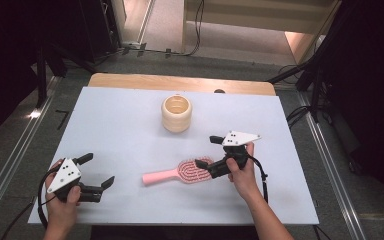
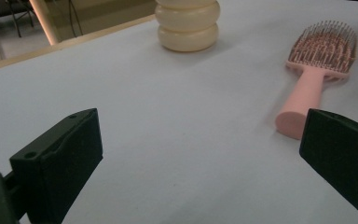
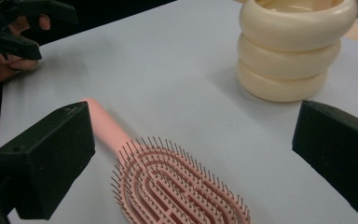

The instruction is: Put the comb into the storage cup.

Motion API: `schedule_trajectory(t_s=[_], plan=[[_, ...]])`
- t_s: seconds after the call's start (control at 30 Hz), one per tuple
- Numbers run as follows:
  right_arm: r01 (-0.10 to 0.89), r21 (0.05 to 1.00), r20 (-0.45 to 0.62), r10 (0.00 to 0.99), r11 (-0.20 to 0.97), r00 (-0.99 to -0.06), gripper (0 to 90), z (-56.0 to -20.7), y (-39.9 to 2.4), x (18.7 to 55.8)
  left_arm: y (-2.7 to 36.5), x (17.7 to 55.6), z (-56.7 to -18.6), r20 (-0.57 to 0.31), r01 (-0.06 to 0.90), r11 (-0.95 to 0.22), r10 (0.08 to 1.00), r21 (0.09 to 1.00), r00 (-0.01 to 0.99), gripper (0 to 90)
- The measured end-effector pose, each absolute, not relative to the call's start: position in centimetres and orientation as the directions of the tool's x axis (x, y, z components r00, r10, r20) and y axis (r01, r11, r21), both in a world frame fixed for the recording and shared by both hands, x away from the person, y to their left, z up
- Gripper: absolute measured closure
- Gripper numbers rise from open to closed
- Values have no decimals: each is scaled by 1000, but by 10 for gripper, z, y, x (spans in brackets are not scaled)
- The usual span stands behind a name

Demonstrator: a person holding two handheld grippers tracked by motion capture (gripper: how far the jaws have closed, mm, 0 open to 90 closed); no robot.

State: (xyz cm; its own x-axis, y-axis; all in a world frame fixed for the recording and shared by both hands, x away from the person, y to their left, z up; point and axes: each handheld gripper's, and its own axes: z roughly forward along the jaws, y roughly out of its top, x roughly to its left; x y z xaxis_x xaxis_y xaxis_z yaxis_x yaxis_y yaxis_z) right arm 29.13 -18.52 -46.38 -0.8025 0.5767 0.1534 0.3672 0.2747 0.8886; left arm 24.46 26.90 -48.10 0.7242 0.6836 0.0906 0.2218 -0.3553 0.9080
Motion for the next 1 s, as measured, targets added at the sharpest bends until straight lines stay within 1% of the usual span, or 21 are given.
schedule_trajectory(t_s=[0.3, 0.47, 0.57, 0.83, 1.0], plan=[[352, 903, 139, 608, 245, -782, 0, -468, -203, 279, 243, 249, -471, 106, 208, -416, 615, 885, 781, 0], [358, 912, 160, 629, 201, -761, 0, -476, -215, 271, 225, 254, -461, 114, 192, -450, 569, 872, 814, 0], [365, 910, 167, 633, 195, -756, 0, -479, -217, 268, 219, 256, -458, 116, 185, -457, 556, 870, 823, 0], [343, 920, 151, 637, 188, -756, 0, -481, -220, 260, 201, 265, -446, 125, 175, -513, 498, 840, 858, 0], [333, 921, 138, 628, 203, -766, 0, -484, -224, 257, 192, 269, -441, 94, 182, -516, 463, 837, 881, 0]])
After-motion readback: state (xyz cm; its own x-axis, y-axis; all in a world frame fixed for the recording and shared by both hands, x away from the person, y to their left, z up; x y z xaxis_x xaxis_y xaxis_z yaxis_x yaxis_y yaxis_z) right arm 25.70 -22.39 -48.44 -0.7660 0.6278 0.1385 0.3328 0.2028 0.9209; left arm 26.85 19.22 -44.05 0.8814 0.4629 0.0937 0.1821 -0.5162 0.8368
